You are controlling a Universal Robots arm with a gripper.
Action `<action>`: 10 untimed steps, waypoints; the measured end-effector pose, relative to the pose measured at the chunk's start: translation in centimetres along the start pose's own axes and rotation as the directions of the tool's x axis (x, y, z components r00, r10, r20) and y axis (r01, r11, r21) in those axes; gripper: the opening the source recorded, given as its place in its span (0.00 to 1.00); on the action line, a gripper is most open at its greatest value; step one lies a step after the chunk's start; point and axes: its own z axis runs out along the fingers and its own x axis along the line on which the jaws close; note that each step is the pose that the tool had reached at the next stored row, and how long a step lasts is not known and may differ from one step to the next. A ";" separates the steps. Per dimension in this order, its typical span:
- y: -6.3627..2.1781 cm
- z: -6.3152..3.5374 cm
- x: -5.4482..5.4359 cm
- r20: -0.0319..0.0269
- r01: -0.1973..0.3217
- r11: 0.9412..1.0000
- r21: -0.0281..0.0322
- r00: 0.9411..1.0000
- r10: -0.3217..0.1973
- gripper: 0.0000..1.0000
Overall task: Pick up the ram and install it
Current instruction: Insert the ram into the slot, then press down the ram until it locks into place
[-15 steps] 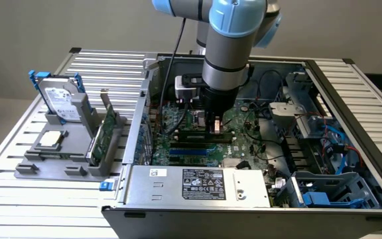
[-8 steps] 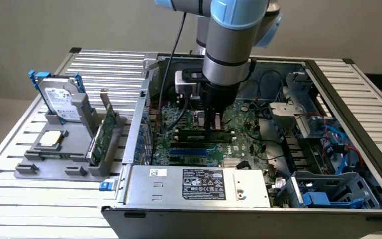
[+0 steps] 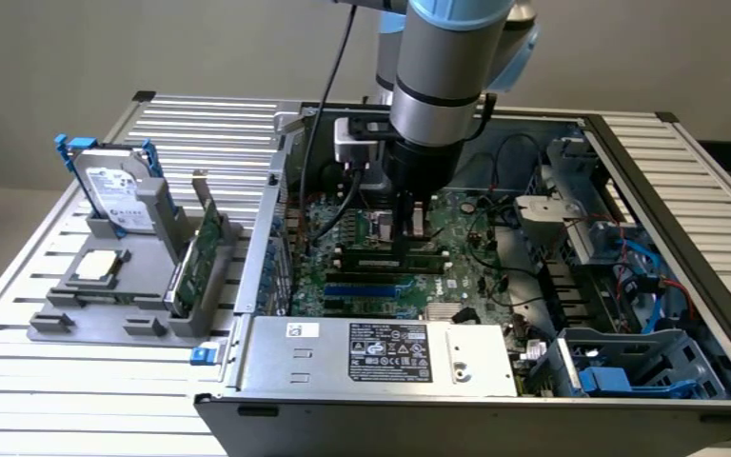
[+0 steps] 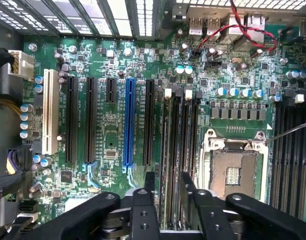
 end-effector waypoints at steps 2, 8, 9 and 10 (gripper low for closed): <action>0.00 -0.01 0.0 0.000 0.000 1.000 -0.001 1.000 0.000 0.25; 0.00 -0.03 0.0 0.001 0.000 1.000 -0.001 1.000 0.000 0.11; 0.00 -0.03 0.0 0.001 0.000 1.000 -0.001 1.000 0.000 0.11; 0.00 -0.03 0.0 0.002 0.000 1.000 -0.001 1.000 0.000 0.11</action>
